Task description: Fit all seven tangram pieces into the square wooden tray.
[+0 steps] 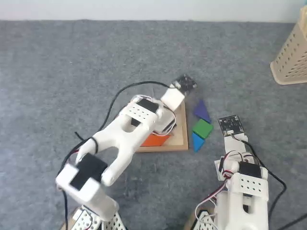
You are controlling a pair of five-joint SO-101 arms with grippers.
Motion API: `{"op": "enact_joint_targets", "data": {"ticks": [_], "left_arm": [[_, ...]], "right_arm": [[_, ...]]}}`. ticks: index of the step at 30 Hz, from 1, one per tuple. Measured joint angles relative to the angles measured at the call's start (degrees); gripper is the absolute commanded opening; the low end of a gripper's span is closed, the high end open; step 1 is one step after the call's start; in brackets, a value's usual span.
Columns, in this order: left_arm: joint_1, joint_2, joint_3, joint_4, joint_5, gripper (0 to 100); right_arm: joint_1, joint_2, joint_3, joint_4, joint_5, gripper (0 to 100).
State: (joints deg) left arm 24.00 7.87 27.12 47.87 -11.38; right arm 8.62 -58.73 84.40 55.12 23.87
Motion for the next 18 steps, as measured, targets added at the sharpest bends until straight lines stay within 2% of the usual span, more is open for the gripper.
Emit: {"op": "enact_joint_targets", "data": {"ticks": [9, 18], "left_arm": [[0.1, -6.2, 3.2, -0.1, 0.9, 17], [0.1, 0.3, 3.4, -1.6, 1.1, 15]], "right_arm": [[0.0, 0.0, 0.0, 0.0, 0.0, 0.7], [0.0, 0.0, 0.0, 0.0, 0.0, 0.7]]}}
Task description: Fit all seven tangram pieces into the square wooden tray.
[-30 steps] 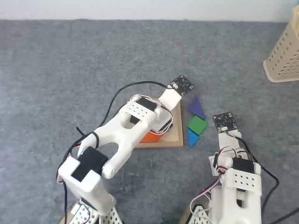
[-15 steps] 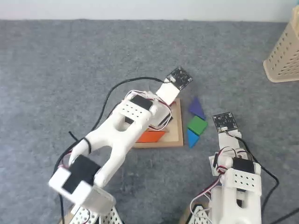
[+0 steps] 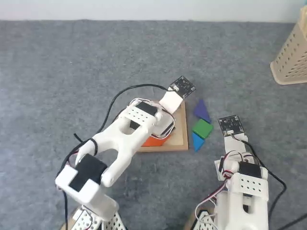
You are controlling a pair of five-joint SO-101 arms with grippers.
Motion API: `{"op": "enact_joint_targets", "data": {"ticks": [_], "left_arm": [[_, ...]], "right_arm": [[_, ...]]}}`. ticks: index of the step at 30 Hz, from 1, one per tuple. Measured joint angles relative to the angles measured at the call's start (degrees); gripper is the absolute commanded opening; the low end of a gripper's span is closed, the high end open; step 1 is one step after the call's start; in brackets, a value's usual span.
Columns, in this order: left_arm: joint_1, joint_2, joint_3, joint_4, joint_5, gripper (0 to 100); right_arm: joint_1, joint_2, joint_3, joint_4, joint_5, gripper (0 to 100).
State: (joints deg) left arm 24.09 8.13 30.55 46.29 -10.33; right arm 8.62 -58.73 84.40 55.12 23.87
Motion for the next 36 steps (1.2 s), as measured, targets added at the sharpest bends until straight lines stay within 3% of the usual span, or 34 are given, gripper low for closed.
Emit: {"op": "enact_joint_targets", "data": {"ticks": [21, 30, 36], "left_arm": [[-3.0, -2.2, 0.2, 0.2, -2.8, 13], [-3.0, -34.2, 1.1, 13.6, 3.0, 13], [-9.1, -62.4, 14.4, 15.8, 5.5, 13]], "right_arm": [[0.0, 0.0, 0.0, 0.0, 0.0, 0.8], [0.0, 0.0, 0.0, 0.0, 0.0, 0.8], [0.0, 0.0, 0.0, 0.0, 0.0, 0.8]]}}
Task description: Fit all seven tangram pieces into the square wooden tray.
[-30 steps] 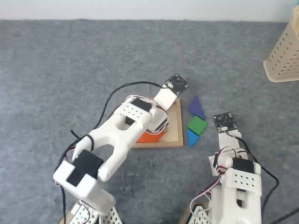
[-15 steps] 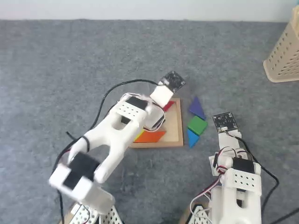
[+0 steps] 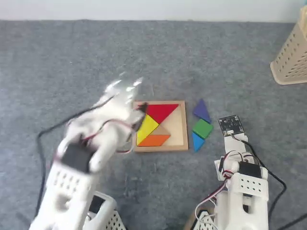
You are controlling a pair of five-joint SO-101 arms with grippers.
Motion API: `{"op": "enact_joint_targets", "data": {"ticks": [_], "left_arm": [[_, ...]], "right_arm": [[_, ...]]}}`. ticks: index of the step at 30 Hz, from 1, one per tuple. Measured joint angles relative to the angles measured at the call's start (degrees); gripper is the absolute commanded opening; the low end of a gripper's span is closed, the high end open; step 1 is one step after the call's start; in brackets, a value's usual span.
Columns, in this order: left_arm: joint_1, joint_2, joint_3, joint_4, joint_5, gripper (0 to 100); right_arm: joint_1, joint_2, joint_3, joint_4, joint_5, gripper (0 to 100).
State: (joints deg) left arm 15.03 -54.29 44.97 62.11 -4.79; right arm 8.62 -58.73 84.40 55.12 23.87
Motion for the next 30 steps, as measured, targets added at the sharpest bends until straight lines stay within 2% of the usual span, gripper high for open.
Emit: {"op": "enact_joint_targets", "data": {"ticks": [8, 11, 16, 20, 23, 27, 30], "left_arm": [[-19.3, -28.5, 29.9, -9.1, 0.4, 13], [-22.3, -36.6, 37.5, -9.5, 0.4, 13], [-22.5, -47.6, 49.1, -9.8, 0.4, 13], [-23.3, -49.0, 51.6, -8.0, 0.4, 13], [-22.2, -49.0, 51.9, -3.5, 0.4, 13], [-21.7, -49.0, 51.9, 7.3, 0.4, 13], [-21.7, -49.0, 51.9, 8.9, 0.6, 13]], "right_arm": [[0.0, 0.0, 0.0, 0.0, 0.0, 0.8], [0.0, 0.0, 0.0, 0.0, 0.0, 0.7], [0.0, 0.0, 0.0, 0.0, 0.0, 0.7], [0.0, 0.0, 0.0, 0.0, 0.0, 0.7], [0.0, 0.0, 0.0, 0.0, 0.0, 0.7], [0.0, 0.0, 0.0, -0.7, 0.0, 0.8], [0.0, 0.0, 0.0, -2.7, 0.0, 0.7]]}}
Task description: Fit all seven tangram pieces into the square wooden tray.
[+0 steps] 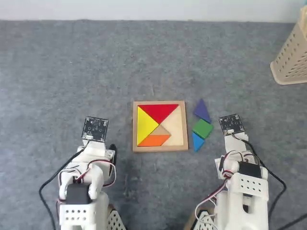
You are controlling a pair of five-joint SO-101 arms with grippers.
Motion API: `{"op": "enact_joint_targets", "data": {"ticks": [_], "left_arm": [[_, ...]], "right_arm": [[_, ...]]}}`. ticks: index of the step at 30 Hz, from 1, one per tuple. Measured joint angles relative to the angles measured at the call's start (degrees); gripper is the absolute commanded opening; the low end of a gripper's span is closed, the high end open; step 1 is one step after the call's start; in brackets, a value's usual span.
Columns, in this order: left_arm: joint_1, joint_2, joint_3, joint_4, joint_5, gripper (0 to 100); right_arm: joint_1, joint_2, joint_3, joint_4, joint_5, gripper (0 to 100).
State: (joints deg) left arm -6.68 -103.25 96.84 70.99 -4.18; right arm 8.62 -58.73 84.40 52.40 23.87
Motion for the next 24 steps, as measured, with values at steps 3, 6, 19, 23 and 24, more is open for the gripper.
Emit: {"op": "enact_joint_targets", "data": {"ticks": [3, 6, 19, 23, 24], "left_arm": [[0.1, 0.0, 0.0, 1.0, 0.1, 13], [0.1, 0.0, 0.0, 1.1, 0.2, 13], [0.2, 0.0, 0.0, 1.1, 0.2, 13], [0.2, 0.0, 0.0, 1.1, 0.2, 13], [0.2, 0.0, 0.0, 1.1, 0.2, 13]], "right_arm": [[0.0, 0.0, 0.0, -4.3, 0.0, 0.9], [0.0, 0.0, -0.9, -6.5, 0.1, 1.0], [-16.8, 23.0, -44.4, 17.6, -11.7, 2.9], [-20.8, 39.5, -51.5, 16.1, -13.2, 11.8], [-21.5, 43.3, -53.3, 15.5, -13.2, 13.2]]}}
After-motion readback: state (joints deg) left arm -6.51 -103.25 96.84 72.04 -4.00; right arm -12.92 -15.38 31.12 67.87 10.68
